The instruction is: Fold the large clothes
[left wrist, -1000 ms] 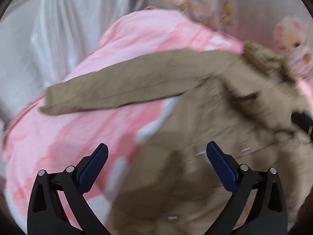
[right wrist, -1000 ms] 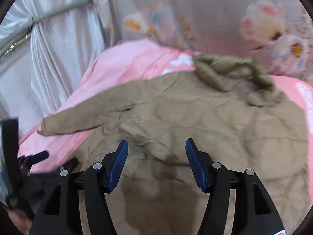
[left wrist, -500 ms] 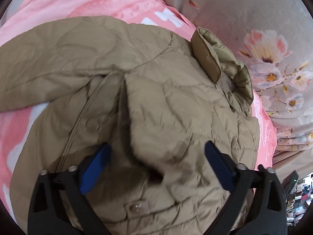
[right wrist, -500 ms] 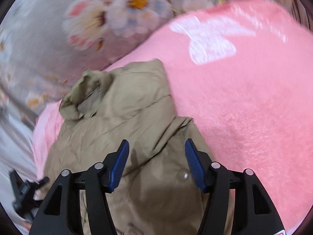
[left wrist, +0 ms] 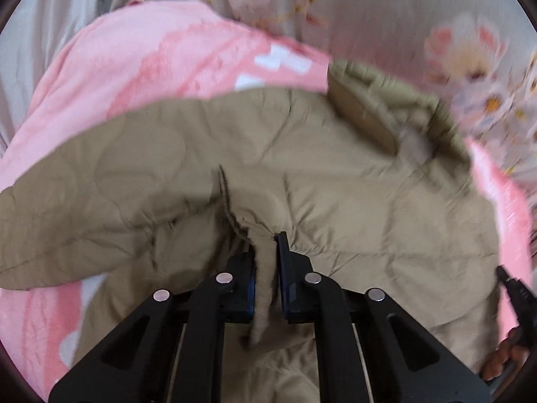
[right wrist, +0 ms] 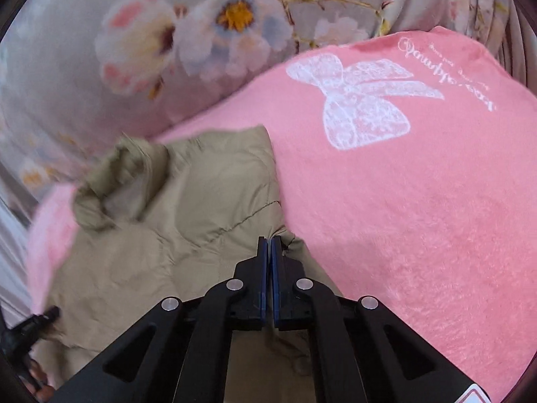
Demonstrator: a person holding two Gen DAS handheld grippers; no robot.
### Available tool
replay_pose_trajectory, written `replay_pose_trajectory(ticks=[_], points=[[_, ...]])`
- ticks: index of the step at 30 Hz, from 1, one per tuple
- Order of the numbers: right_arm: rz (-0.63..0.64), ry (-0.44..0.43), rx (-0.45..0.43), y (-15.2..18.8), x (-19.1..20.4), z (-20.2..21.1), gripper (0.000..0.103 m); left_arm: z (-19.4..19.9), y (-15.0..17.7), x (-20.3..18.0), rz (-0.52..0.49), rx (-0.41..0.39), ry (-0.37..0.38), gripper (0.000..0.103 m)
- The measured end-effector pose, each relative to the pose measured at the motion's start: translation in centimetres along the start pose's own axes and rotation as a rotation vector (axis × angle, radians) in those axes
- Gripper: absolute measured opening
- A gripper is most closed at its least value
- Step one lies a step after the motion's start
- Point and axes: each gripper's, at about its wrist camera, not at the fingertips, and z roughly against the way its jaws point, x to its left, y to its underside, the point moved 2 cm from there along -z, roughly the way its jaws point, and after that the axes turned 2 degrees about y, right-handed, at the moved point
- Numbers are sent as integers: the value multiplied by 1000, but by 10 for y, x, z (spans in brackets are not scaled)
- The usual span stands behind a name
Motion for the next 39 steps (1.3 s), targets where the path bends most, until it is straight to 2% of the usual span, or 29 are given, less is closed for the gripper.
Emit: replay_pose_trajectory(ticks=[5, 9, 11, 13, 14, 15, 17, 20, 23, 28, 35, 39], points=[[65, 89, 25, 9, 1, -13, 0, -8, 12, -10, -79, -48, -55, 14], [146, 160, 24, 12, 13, -10, 4, -11, 18, -19, -143, -84, -123, 15], [155, 201, 9, 15, 14, 3, 4, -11, 19, -23, -161, -98, -153, 16], [111, 237, -64, 21, 9, 36, 9, -11, 20, -24, -172, -110, -180, 19], [119, 223, -102, 24, 16, 52, 14, -11, 21, -25, -175, -115, -190, 19], [148, 199, -123, 26, 27, 61, 13, -11, 21, -26, -176, -120, -199, 21], [269, 119, -144, 34, 66, 72, 14, -10, 21, -26, -177, -129, -228, 27], [436, 32, -149, 55, 123, 66, 13, -8, 23, -24, -165, -138, -251, 38], [523, 19, -106, 77, 156, 44, 13, -6, 23, -20, -148, -141, -241, 42], [544, 30, -16, 101, 161, 12, 13, -6, 23, -19, -149, -144, -237, 47], [586, 90, -36, 112, 165, 3, 13, -7, 24, -23, -171, -147, -259, 51], [580, 87, -28, 112, 164, 1, 13, -7, 24, -23, -173, -149, -263, 52]])
